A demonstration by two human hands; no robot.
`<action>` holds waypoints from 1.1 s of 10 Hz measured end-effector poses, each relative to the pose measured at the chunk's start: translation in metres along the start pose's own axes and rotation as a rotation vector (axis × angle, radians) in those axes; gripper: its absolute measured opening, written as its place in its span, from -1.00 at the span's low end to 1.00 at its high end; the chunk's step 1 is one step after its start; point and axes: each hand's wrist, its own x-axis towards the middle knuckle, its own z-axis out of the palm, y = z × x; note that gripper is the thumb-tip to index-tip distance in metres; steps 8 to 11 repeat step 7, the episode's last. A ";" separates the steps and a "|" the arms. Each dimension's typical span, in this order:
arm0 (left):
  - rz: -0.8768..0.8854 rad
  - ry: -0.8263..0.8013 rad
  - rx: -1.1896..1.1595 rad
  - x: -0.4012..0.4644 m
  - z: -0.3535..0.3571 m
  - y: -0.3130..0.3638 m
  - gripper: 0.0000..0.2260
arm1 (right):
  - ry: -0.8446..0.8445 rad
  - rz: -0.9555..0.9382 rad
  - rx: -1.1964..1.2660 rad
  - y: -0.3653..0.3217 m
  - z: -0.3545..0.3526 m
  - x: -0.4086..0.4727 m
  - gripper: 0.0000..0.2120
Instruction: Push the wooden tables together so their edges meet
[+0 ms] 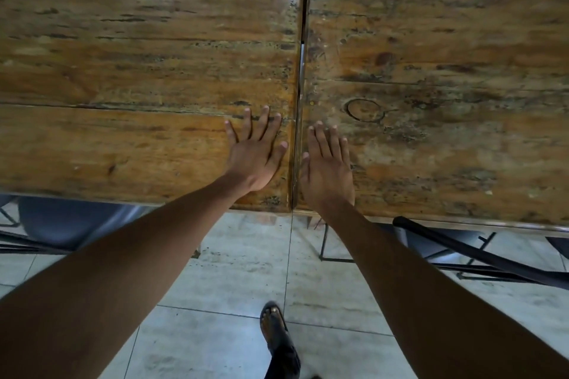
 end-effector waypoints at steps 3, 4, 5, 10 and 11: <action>-0.021 -0.057 0.029 0.003 -0.004 0.003 -0.42 | -0.034 0.012 0.003 -0.002 -0.001 0.001 -0.47; -0.034 -0.156 0.030 0.006 -0.013 0.004 -0.40 | -0.105 0.015 -0.014 -0.006 -0.010 0.001 -0.47; -0.014 -0.331 0.014 0.009 -0.040 0.002 -0.38 | -0.234 0.036 -0.074 -0.012 -0.027 0.006 -0.46; 0.072 -0.362 -0.023 -0.044 -0.076 0.005 -0.35 | -0.370 0.056 -0.114 -0.048 -0.064 0.003 -0.37; 0.072 -0.362 -0.023 -0.044 -0.076 0.005 -0.35 | -0.370 0.056 -0.114 -0.048 -0.064 0.003 -0.37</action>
